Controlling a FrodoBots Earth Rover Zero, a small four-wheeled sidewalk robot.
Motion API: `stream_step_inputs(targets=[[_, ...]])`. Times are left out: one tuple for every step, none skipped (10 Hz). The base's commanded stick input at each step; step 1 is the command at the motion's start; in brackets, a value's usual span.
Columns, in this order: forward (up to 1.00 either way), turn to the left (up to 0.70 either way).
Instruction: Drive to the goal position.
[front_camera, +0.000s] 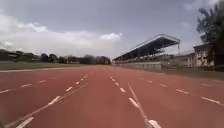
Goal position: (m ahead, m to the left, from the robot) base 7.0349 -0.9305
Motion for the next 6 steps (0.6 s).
stream_step_inputs(targets=[[0.45, 0.0], [0.45, 0.0], [0.45, 0.0], [0.45, 0.0], [0.45, 0.0], [0.45, 0.0]])
